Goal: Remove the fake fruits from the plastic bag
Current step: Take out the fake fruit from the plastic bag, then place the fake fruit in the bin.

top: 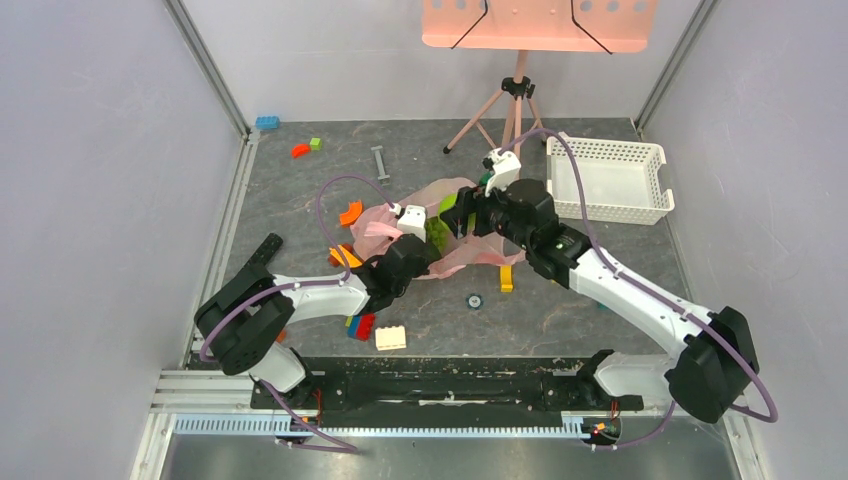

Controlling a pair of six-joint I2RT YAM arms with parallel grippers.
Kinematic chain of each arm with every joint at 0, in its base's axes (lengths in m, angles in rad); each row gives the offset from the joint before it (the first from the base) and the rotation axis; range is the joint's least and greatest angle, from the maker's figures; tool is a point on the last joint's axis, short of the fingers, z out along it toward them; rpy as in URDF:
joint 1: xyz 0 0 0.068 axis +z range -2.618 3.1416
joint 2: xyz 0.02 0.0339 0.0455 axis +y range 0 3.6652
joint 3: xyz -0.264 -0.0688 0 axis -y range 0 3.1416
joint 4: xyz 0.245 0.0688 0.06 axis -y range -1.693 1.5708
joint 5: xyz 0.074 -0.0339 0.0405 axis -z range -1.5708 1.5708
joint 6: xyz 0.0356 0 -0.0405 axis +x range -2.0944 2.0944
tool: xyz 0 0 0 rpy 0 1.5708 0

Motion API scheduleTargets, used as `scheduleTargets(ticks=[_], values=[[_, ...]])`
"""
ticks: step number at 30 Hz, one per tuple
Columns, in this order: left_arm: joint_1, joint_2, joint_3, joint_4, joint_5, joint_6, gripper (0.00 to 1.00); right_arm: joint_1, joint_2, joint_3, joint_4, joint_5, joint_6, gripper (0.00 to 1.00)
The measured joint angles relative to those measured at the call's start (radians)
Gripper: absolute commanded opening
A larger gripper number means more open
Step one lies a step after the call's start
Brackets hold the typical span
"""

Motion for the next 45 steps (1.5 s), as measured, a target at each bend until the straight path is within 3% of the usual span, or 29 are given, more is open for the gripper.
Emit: scheduleTargets(ticks=[10,22,27,37,45], values=[[0.0,0.0,0.0,0.0,0.0,0.0,0.02,-0.093,-0.003,0.212,-0.099,0.009,-0.002,0.62],[0.0,0.0,0.0,0.0,0.0,0.0,0.02,-0.554,-0.008,0.204,-0.157,-0.082,0.021,0.62],[0.0,0.0,0.0,0.0,0.001,0.0,0.02,-0.691,0.069,0.205,-0.142,-0.058,0.024,0.62],[0.0,0.0,0.0,0.011,0.009,0.001,0.07,-0.739,0.329,0.211,-0.078,0.035,0.02,0.64],[0.0,0.0,-0.002,0.032,0.024,0.001,0.08,-0.75,0.494,0.325,-0.015,0.05,0.019,0.64]])
